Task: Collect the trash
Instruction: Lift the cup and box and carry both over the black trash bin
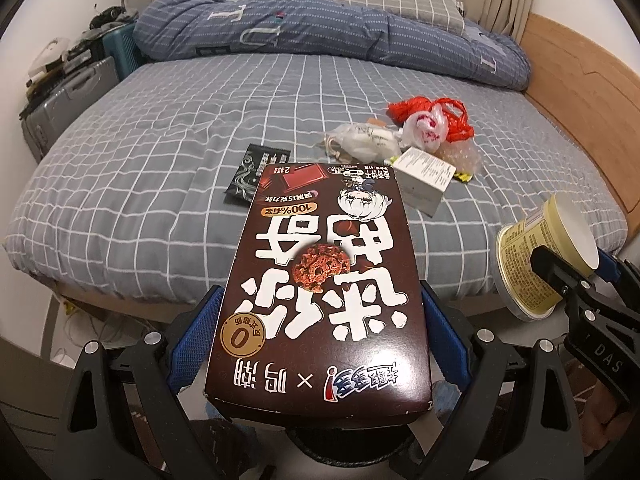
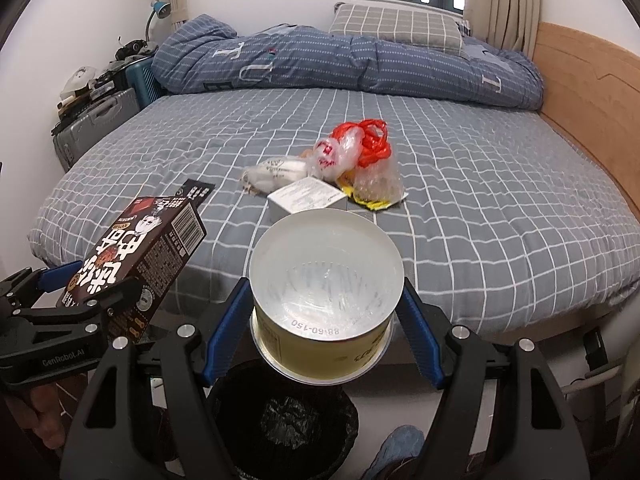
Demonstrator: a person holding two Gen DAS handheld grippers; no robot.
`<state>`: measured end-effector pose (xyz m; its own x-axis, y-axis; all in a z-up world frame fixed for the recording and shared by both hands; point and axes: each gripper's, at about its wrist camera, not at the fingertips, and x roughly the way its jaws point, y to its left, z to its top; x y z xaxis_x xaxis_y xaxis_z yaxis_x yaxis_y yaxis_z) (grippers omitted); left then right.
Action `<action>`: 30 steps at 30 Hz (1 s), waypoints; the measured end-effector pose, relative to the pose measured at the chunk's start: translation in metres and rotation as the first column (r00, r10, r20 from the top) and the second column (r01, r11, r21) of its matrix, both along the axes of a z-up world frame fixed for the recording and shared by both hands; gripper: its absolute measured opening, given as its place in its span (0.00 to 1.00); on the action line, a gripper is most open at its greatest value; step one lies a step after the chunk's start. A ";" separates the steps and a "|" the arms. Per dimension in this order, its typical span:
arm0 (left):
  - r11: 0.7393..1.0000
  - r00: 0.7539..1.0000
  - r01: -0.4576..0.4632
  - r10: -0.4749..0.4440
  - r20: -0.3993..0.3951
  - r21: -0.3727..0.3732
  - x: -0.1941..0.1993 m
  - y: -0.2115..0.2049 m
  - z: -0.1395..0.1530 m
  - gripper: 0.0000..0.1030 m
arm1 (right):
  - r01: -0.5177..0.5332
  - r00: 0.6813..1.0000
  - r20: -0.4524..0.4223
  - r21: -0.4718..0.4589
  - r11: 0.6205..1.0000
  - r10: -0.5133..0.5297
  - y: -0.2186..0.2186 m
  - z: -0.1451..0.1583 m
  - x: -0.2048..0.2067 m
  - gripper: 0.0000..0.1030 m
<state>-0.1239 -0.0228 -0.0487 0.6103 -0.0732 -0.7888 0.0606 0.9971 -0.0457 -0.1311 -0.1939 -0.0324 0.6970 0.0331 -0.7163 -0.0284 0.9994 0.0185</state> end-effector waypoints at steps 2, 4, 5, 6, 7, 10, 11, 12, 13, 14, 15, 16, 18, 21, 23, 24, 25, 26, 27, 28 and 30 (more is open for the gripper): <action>1.000 1.000 0.000 0.000 -0.007 0.001 -0.005 0.001 -0.003 0.88 | -0.001 1.000 -0.007 -0.002 1.000 0.001 0.001 -0.003 -0.004 0.67; 1.000 1.000 0.000 0.000 -0.017 0.002 -0.009 0.001 -0.006 0.88 | -0.004 1.000 -0.014 -0.007 1.000 0.004 0.004 -0.005 -0.007 0.67; 1.000 1.000 -0.001 0.001 -0.020 0.003 -0.011 0.002 -0.008 0.88 | -0.006 1.000 -0.019 -0.007 1.000 0.006 0.005 -0.007 -0.009 0.67; 1.000 1.000 -0.001 0.001 -0.024 0.005 -0.012 0.002 -0.009 0.88 | -0.008 1.000 -0.023 -0.008 1.000 0.007 0.006 -0.008 -0.011 0.67; 1.000 1.000 -0.001 0.001 -0.028 0.007 -0.014 0.003 -0.010 0.88 | -0.009 1.000 -0.026 -0.008 1.000 0.008 0.007 -0.009 -0.012 0.67; 1.000 0.999 -0.004 0.004 -0.039 0.013 -0.020 0.005 -0.012 0.88 | -0.014 0.999 -0.037 -0.008 1.000 0.014 0.009 -0.013 -0.019 0.67; 1.000 0.999 -0.004 0.005 -0.042 0.015 -0.022 0.006 -0.013 0.88 | -0.015 0.999 -0.041 -0.008 1.000 0.015 0.009 -0.014 -0.020 0.67; 1.000 0.999 -0.005 0.006 -0.048 0.018 -0.024 0.006 -0.015 0.88 | -0.016 0.999 -0.046 -0.007 1.000 0.016 0.010 -0.016 -0.022 0.67; 1.000 0.999 -0.005 0.006 -0.051 0.018 -0.025 0.007 -0.015 0.88 | -0.018 0.999 -0.052 -0.006 1.000 0.017 0.011 -0.017 -0.023 0.67; 1.000 0.998 -0.005 0.007 -0.056 0.019 -0.027 0.007 -0.016 0.88 | -0.019 0.998 -0.057 -0.005 1.000 0.019 0.012 -0.018 -0.025 0.67; 1.000 0.998 -0.005 0.007 -0.059 0.021 -0.029 0.008 -0.017 0.88 | -0.020 0.998 -0.061 -0.006 1.000 0.019 0.013 -0.019 -0.027 0.67; 1.000 0.998 -0.006 0.008 -0.063 0.024 -0.031 0.008 -0.018 0.88 | -0.020 0.998 -0.064 -0.006 1.000 0.020 0.013 -0.020 -0.028 0.67; 1.000 0.997 -0.007 0.009 -0.071 0.024 -0.035 0.009 -0.019 0.88 | -0.021 0.997 -0.071 -0.002 1.000 0.020 0.014 -0.022 -0.031 0.67; 0.999 0.996 -0.008 0.011 -0.083 0.032 -0.041 0.010 -0.023 0.88 | -0.023 0.997 -0.079 -0.001 1.000 0.023 0.016 -0.024 -0.035 0.67; 0.999 0.995 -0.009 0.012 -0.094 0.037 -0.045 0.011 -0.027 0.88 | -0.027 0.996 -0.086 -0.005 1.000 0.026 0.018 -0.027 -0.038 0.67; 0.999 0.995 -0.009 0.013 -0.101 0.039 -0.047 0.012 -0.030 0.88 | -0.027 0.996 -0.090 -0.005 1.000 0.027 0.019 -0.028 -0.039 0.67; 0.999 0.994 -0.010 0.014 -0.106 0.040 -0.048 0.013 -0.032 0.88 | -0.028 0.995 -0.095 -0.005 1.000 0.027 0.019 -0.029 -0.040 0.67; 0.999 0.994 -0.010 0.015 -0.110 0.042 -0.049 0.013 -0.034 0.88 | -0.027 0.995 -0.101 -0.004 1.000 0.027 0.020 -0.031 -0.042 0.67; 0.999 0.993 -0.010 0.015 -0.114 0.044 -0.049 0.014 -0.035 0.88 | -0.027 0.994 -0.106 -0.004 1.000 0.026 0.020 -0.032 -0.042 0.67; 0.999 0.993 -0.011 0.017 -0.120 0.045 -0.050 0.015 -0.038 0.88 | -0.026 0.993 -0.114 -0.003 1.000 0.026 0.020 -0.034 -0.043 0.67; 0.999 0.991 -0.013 0.019 -0.129 0.047 -0.051 0.016 -0.043 0.88 | -0.024 0.992 -0.127 -0.001 1.000 0.024 0.020 -0.038 -0.044 0.67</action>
<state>-0.1751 -0.0065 -0.0913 0.5038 -0.0262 -0.8634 0.0413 0.9991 -0.0062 -0.1748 -0.1737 -0.0708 0.5997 0.0468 -0.7988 -0.0499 0.9985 0.0210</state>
